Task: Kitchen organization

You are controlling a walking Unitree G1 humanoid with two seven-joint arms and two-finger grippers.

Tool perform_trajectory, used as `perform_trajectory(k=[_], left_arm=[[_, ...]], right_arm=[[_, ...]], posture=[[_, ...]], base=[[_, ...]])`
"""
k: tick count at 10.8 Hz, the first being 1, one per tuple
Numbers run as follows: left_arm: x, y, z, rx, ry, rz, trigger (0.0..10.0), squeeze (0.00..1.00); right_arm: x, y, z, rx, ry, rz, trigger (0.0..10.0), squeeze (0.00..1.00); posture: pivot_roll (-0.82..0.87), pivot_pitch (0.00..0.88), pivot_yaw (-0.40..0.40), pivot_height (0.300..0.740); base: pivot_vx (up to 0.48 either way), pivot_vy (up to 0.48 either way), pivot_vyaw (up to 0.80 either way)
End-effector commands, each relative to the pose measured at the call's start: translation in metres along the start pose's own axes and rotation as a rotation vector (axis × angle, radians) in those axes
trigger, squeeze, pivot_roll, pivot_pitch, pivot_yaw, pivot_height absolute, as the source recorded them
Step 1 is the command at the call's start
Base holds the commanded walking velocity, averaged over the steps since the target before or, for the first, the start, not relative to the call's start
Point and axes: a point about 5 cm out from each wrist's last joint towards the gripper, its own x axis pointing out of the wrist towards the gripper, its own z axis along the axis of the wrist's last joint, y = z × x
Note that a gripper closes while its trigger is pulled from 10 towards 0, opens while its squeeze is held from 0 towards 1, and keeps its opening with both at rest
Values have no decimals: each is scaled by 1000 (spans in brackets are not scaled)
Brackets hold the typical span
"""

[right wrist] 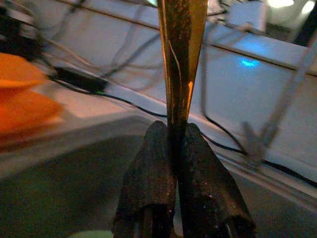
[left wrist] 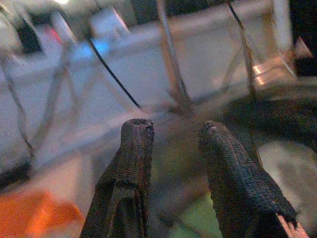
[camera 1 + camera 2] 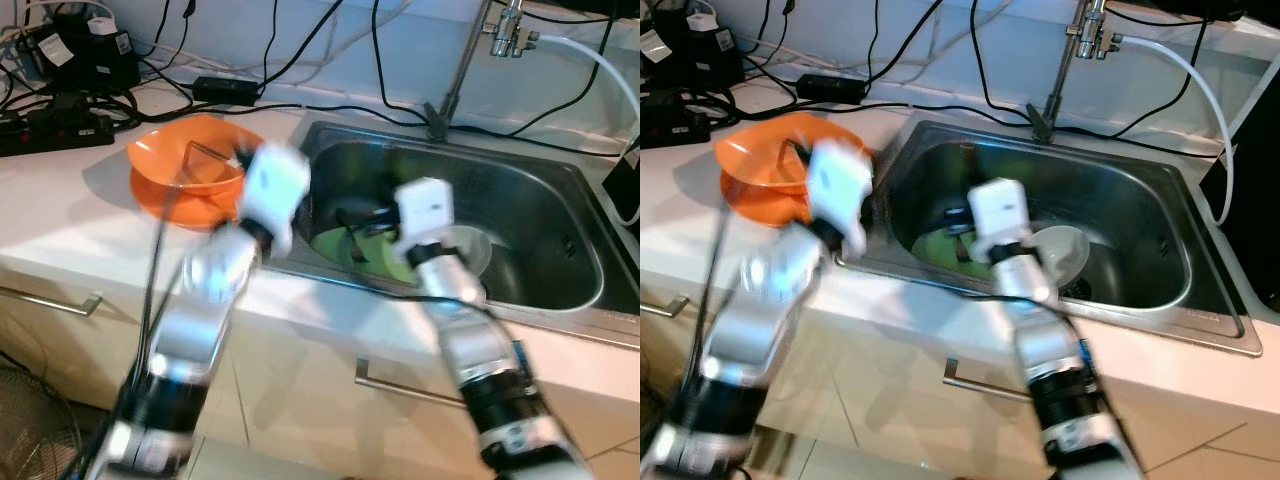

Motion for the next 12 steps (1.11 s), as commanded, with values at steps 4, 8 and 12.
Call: perform_trajectory(k=[4, 8, 12], left_arm=[[-12, -18, -15, -49, 119, -155, 10000, 0], [-24, -26, -37, -85, 269, -223, 10000, 0], [-30, -30, -50, -175, 327, -218, 10000, 0]], right_arm=[[13, -30, 0, -54, 8, -101, 10000, 0], [27, -38, -15, -82, 98, -103, 10000, 0], [27, -23, -39, -91, 244, -51, 10000, 0]], posture=[[252, 31, -64, 740], [254, 27, -66, 740], [271, 24, -74, 740]], base=[[0, 0, 0], [0, 0, 0], [0, 0, 0]])
